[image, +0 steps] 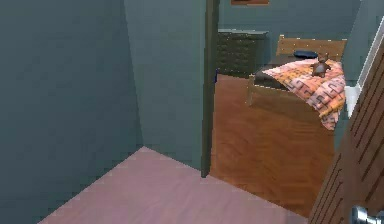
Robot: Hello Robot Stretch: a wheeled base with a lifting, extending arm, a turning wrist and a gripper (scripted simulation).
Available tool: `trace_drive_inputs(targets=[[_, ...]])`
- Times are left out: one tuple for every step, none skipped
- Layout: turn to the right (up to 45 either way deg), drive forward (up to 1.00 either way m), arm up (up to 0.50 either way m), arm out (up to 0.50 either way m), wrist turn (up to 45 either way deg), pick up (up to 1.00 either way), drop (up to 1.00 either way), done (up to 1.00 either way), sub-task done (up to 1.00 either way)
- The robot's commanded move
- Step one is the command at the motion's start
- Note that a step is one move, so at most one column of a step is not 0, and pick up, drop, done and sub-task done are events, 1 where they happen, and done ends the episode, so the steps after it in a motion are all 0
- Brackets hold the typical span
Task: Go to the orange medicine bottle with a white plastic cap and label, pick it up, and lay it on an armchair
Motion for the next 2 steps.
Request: trace_drive_inputs(targets=[[0.0, 0.35, 0.0, 0.0, 0.0, 0.0, 0.0, 0.0, 0.0], [24.0, 0.0, 0.0, 0.0, 0.0, 0.0, 0.0, 0.0, 0.0]])
